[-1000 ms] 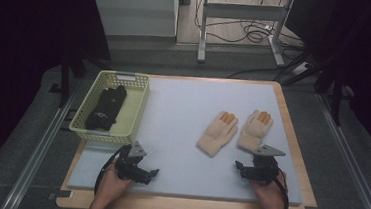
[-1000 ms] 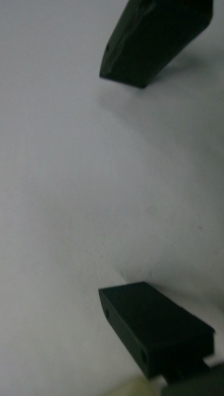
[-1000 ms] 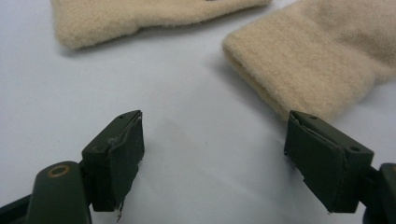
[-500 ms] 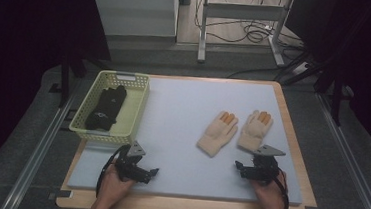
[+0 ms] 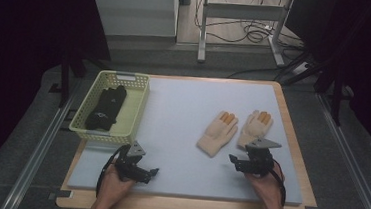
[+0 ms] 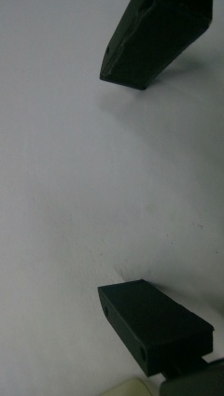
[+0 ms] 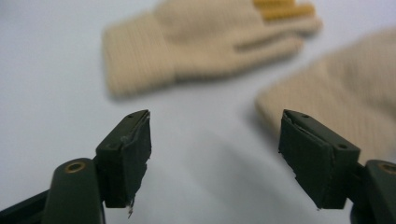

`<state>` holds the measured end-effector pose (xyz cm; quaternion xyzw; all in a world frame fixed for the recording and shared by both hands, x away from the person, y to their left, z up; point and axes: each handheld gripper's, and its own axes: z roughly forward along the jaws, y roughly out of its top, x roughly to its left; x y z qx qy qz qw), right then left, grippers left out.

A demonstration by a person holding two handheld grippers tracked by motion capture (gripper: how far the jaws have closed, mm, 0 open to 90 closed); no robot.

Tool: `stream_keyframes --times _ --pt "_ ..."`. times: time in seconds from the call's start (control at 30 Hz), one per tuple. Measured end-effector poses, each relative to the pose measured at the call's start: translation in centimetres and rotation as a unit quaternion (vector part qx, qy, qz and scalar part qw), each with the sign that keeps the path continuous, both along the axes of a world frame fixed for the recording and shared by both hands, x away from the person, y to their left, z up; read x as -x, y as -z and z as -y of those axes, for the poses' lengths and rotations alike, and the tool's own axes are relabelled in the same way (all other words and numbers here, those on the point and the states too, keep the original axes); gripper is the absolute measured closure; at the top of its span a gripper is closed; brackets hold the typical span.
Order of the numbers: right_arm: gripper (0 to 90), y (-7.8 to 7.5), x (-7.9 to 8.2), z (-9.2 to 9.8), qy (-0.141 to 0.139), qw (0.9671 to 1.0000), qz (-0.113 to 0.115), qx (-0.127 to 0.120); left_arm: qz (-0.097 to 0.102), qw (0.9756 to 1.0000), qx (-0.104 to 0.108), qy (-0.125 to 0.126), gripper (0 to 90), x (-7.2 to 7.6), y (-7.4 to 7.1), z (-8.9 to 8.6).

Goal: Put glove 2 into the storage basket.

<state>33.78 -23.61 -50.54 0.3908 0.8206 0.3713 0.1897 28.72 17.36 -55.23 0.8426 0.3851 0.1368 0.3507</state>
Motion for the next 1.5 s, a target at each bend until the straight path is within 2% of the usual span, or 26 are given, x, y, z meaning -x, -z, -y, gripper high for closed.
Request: stream_keyframes --times 0.2,0.37,0.43,0.5,0.63,0.7,0.8,0.93,1.03,1.07,1.1,1.17,1.2,1.23,1.27,1.3,1.33,1.37,1.4,1.43,1.47,1.5 --pt "29.3 -1.4 -3.0 -2.4 -0.017 0.9998 0.001 -0.006 0.000 1.0000 0.000 0.000 1.7 0.0 0.0 0.0" --pt "36.3 -1.0 -5.3 -3.7 -0.017 0.9998 -0.006 -0.005 0.000 1.0000 0.000 0.000 1.7 0.0 0.0 0.0" --pt "39.2 -0.7 -5.8 -3.9 -0.013 0.9999 -0.008 0.005 0.000 1.0000 0.000 0.000 1.7 0.0 0.0 0.0" --pt "43.1 -0.8 -6.1 -3.4 -0.007 0.9999 -0.004 0.012 0.000 1.0000 0.000 0.000 1.7 0.0 0.0 0.0" --pt "48.7 -1.7 -6.5 -1.0 0.027 0.9996 0.000 0.007 0.000 1.0000 0.000 0.000 1.7 0.0 0.0 0.0" --pt "49.7 -2.0 -6.5 0.3 0.039 0.9992 -0.001 -0.005 0.000 1.0000 0.001 0.000 1.7 0.0 0.0 0.0" --pt "50.4 -2.0 -6.2 1.3 0.040 0.9992 -0.003 -0.006 0.000 1.0000 0.001 0.000 1.7 0.0 0.0 0.0" --pt "50.5 -1.6 -6.2 1.4 0.041 0.9991 -0.007 -0.011 0.000 1.0000 0.001 0.000 1.7 0.0 0.0 0.0" --pt "48.6 -1.3 -6.3 0.8 0.033 0.9993 -0.011 -0.016 -0.001 1.0000 0.001 0.000 1.7 0.0 0.0 0.0" --pt "44.7 -1.1 -6.4 0.2 0.024 0.9994 -0.015 -0.018 -0.001 1.0000 0.001 0.000 1.7 0.0 0.0 0.0" --pt "34.4 -0.5 -6.9 -1.7 0.012 0.9996 -0.018 -0.016 -0.001 1.0000 0.001 0.000 1.7 0.0 0.0 0.0" --pt "28.4 0.0 -7.5 -3.1 0.001 0.9996 -0.020 -0.019 0.000 1.0000 0.001 0.000 1.7 0.0 0.0 0.0" --pt "28.4 0.0 -7.5 -3.1 0.001 0.9996 -0.020 -0.019 0.000 1.0000 0.001 0.000 1.7 0.0 0.0 0.0" --pt "23.2 0.4 -8.3 -4.8 -0.005 0.9998 -0.014 -0.011 0.000 1.0000 0.001 0.000 1.7 0.0 0.0 0.0" --pt "23.2 0.4 -8.3 -4.8 -0.005 0.9998 -0.014 -0.011 0.000 1.0000 0.001 0.000 1.7 0.0 0.0 0.0" --pt "20.3 0.9 -9.0 -6.1 -0.011 0.9998 -0.014 0.005 0.000 1.0000 0.001 0.000 1.7 0.0 0.0 0.0" --pt "20.3 0.9 -9.0 -6.1 -0.011 0.9998 -0.014 0.005 0.000 1.0000 0.001 0.000 1.7 0.0 0.0 0.0" --pt "20.6 1.6 -9.7 -7.0 -0.017 0.9991 -0.021 0.034 0.000 1.0000 0.001 0.000 1.7 0.0 0.0 0.0" --pt "20.6 1.6 -9.7 -7.0 -0.017 0.9991 -0.021 0.034 0.000 1.0000 0.001 0.000 1.7 0.0 0.0 0.0" --pt "32.2 2.1 -10.0 -7.4 -0.026 0.9985 -0.029 0.037 0.000 1.0000 0.001 0.000 1.7 0.0 0.0 0.0" --pt "32.2 2.1 -10.0 -7.4 -0.026 0.9985 -0.029 0.037 0.000 1.0000 0.001 0.000 1.7 0.0 0.0 0.0" --pt "39.4 2.1 -10.0 -7.4 -0.030 0.9986 -0.027 0.036 0.000 1.0000 0.001 0.000 1.7 0.0 0.0 0.0"
